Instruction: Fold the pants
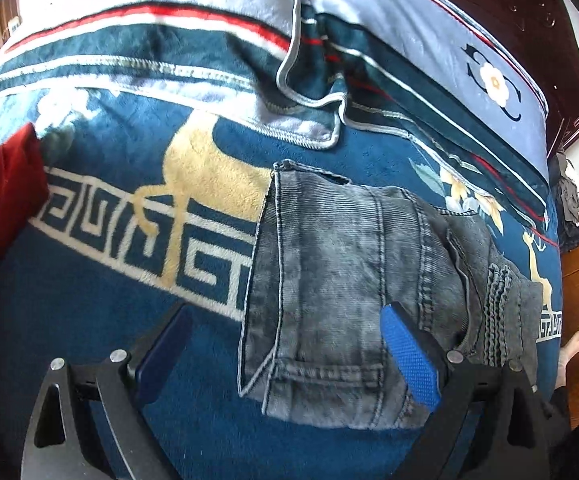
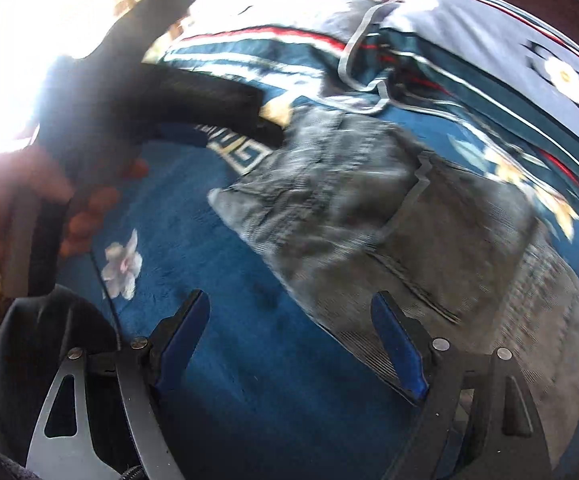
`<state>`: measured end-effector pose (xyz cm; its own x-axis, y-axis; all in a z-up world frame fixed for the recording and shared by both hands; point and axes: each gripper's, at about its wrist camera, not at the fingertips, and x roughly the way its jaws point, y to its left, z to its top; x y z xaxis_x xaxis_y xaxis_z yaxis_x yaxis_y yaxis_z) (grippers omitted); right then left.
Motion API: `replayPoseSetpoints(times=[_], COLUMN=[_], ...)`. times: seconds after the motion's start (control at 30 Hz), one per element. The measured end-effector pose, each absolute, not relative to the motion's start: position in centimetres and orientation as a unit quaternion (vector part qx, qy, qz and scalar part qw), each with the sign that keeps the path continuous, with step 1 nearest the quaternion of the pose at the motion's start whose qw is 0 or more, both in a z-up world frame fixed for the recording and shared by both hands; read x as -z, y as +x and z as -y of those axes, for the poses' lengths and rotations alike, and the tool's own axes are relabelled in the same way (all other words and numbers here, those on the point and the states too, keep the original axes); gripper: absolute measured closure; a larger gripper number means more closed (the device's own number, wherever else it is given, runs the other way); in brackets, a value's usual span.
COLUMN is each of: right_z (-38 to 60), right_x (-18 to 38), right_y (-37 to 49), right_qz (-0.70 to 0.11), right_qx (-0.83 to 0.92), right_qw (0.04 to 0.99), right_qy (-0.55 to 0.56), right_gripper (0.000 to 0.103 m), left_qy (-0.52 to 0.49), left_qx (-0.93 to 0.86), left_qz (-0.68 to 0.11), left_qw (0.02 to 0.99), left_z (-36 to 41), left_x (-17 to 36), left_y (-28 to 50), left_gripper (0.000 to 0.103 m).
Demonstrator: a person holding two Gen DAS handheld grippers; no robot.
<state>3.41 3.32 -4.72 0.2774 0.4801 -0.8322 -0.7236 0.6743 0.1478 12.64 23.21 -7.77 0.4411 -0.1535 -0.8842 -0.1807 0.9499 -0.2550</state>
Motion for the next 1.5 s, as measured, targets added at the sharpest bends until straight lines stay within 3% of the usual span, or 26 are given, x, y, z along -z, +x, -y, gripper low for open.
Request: replayPoseSetpoints(times=[0.57, 0.67, 0.73, 0.83, 1.0, 1.27, 1.33, 1.37, 1.43, 1.5], right_z=[-10.8, -11.2, -11.0, -9.9, -7.7, -6.6, -6.3, -6.0, -5.6, -5.4], right_x=[9.7, 10.6, 10.3, 8.8, 6.1, 4.5, 4.2, 4.1, 3.8, 3.7], right_y=[4.4, 4.5, 4.8, 5.9, 7.1, 5.6, 5.6, 5.8, 5.9, 5.8], right_qz=[-0.378, -0.364, -0.361, -0.372, -0.394, -0.381, -0.380, -0.380, -0.383, -0.384], right_qx=[-0.375, -0.363, -0.351, -0.351, -0.355, -0.359, -0.358, -0.358, -0.360, -0.362], right_qw=[0.788, 0.791, 0.797, 0.806, 0.819, 0.831, 0.834, 0.836, 0.835, 0.835], right_qy=[-0.309, -0.332, -0.334, -0.299, -0.219, -0.187, -0.178, -0.171, -0.161, -0.156], right_gripper=[0.023, 0.030, 0.055, 0.079, 0.084, 0.084, 0.084, 0.084, 0.085, 0.085], left_qy=[-0.206, -0.199, -0.198, -0.209, -0.236, -0.280, -0.290, -0.301, -0.318, -0.317], left_qx=[-0.007, -0.002, 0.002, 0.005, 0.013, 0.020, 0.020, 0.025, 0.035, 0.047], left_qz=[-0.538, -0.540, -0.540, -0.542, -0.545, -0.545, -0.542, -0.539, -0.532, -0.527], left_qw=[0.817, 0.818, 0.818, 0.814, 0.805, 0.790, 0.789, 0.786, 0.784, 0.787], left_z=[-27.2, -27.1, -27.1, -27.3, -27.9, -26.2, -25.9, -25.9, -25.7, -25.1], left_x=[11.1, 11.4, 11.4, 11.4, 11.1, 11.4, 11.4, 11.4, 11.2, 10.7], left_y=[18.0, 17.9, 17.8, 17.8, 17.7, 18.1, 18.0, 18.0, 17.9, 17.9], left_gripper=[0.012, 0.012, 0.012, 0.012, 0.012, 0.013, 0.016, 0.024, 0.042, 0.069])
